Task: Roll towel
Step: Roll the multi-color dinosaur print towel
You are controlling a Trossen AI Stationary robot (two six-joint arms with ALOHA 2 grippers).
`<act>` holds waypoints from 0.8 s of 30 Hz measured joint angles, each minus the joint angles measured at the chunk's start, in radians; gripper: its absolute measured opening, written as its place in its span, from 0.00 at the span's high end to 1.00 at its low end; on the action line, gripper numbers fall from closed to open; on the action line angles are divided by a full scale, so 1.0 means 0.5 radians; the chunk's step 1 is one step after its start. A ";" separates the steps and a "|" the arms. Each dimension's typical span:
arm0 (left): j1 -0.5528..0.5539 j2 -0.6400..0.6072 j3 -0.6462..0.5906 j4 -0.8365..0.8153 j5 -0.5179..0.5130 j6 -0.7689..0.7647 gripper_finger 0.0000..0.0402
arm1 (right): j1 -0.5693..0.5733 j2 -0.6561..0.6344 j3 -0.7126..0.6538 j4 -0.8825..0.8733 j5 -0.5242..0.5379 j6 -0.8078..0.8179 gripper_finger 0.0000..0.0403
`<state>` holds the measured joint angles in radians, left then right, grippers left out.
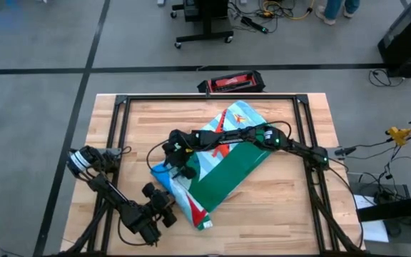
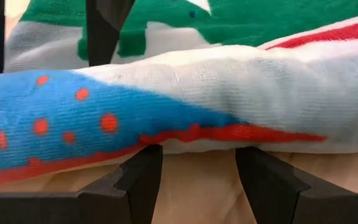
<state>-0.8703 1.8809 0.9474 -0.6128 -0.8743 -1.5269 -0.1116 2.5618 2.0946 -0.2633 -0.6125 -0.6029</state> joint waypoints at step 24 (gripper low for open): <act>0.002 0.001 -0.002 -0.004 -0.013 -0.010 0.53 | 0.093 -0.265 -0.071 -0.735 0.017 -0.163 0.28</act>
<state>-0.8696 1.8812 0.9463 -0.6149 -0.8810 -1.5320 -0.0651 2.4295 2.0593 -0.6310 -0.6039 -0.6846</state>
